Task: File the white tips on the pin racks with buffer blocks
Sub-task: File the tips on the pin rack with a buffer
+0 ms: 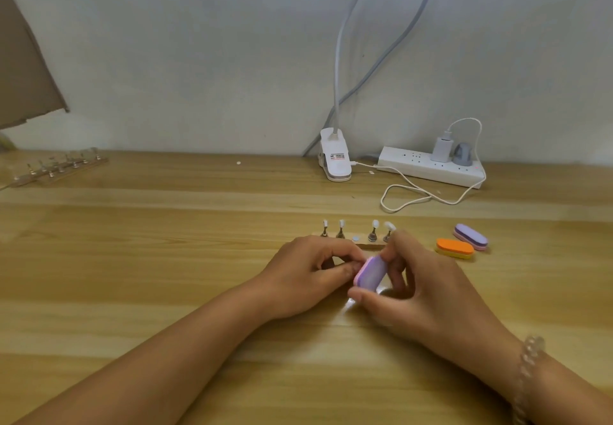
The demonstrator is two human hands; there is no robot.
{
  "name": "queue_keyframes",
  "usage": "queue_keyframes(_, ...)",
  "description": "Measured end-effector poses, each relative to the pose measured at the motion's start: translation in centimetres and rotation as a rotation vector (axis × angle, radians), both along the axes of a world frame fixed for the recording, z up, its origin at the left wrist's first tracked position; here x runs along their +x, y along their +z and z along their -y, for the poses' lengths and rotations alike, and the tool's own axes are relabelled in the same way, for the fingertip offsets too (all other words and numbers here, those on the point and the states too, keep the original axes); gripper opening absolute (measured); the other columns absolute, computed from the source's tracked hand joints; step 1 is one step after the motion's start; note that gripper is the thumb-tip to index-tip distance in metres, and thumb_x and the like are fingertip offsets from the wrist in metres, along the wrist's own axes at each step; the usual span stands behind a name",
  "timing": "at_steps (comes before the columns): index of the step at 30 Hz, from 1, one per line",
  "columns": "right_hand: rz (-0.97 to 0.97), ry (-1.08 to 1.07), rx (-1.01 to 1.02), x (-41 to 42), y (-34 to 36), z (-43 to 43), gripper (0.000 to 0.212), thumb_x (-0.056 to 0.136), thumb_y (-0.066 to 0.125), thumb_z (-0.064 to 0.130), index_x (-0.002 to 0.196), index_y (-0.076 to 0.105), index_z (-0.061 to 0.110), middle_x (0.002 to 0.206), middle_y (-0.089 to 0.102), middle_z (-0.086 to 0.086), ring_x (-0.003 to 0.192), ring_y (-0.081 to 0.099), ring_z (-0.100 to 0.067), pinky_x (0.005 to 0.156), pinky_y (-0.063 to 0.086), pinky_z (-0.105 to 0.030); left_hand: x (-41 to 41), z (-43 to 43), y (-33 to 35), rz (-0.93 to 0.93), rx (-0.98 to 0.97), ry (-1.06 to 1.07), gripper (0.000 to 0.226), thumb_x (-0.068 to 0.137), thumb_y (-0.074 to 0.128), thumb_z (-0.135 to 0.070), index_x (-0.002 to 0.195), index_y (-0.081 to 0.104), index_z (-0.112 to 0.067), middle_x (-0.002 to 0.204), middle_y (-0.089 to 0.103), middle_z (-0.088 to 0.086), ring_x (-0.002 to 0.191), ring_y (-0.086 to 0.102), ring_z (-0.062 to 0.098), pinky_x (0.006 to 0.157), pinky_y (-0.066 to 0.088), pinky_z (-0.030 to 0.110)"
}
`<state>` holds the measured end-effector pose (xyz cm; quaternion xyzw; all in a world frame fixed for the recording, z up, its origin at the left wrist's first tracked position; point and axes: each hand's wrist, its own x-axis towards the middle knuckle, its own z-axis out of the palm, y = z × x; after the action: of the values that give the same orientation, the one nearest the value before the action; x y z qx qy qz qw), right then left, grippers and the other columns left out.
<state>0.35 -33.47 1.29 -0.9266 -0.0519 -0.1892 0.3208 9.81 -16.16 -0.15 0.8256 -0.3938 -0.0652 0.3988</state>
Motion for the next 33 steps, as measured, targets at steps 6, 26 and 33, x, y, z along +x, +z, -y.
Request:
queue_keyframes(6, 0.042, -0.071, -0.007, 0.2, 0.0, 0.2, 0.044, 0.066, 0.072, 0.059, 0.078, 0.046, 0.026, 0.064, 0.047, 0.007, 0.058, 0.046, -0.011, 0.053, 0.034, -0.030, 0.1, 0.1, -0.1, -0.014, -0.008, 0.003, 0.015, 0.097, 0.061, -0.023, 0.100, 0.073, -0.031, 0.084, 0.068, -0.010, 0.062, 0.046, 0.008, 0.065, 0.042, 0.035)
queue_keyframes(26, 0.012, -0.106, -0.075, -0.1, -0.1, 0.2, 0.046, 0.063, 0.066, 0.068, 0.077, 0.044, 0.030, 0.066, 0.048, 0.010, 0.062, 0.050, -0.008, 0.051, 0.034, -0.031, 0.0, 0.1, -0.1, -0.006, -0.045, -0.005, 0.020, 0.097, 0.062, -0.022, 0.090, 0.069, -0.040, 0.070, 0.060, -0.026, 0.056, 0.042, 0.002, 0.061, 0.034, 0.026)
queue_keyframes(33, 0.004, -0.042, 0.006, -0.3, -0.1, 0.0, 0.039, 0.069, 0.068, 0.065, 0.083, 0.057, 0.030, 0.070, 0.057, 0.009, 0.059, 0.052, -0.009, 0.053, 0.039, -0.025, -0.1, 0.1, 0.1, -0.045, -0.081, -0.033, 0.014, 0.094, 0.060, -0.026, 0.093, 0.073, -0.031, 0.076, 0.064, -0.019, 0.058, 0.044, 0.007, 0.062, 0.036, 0.029)
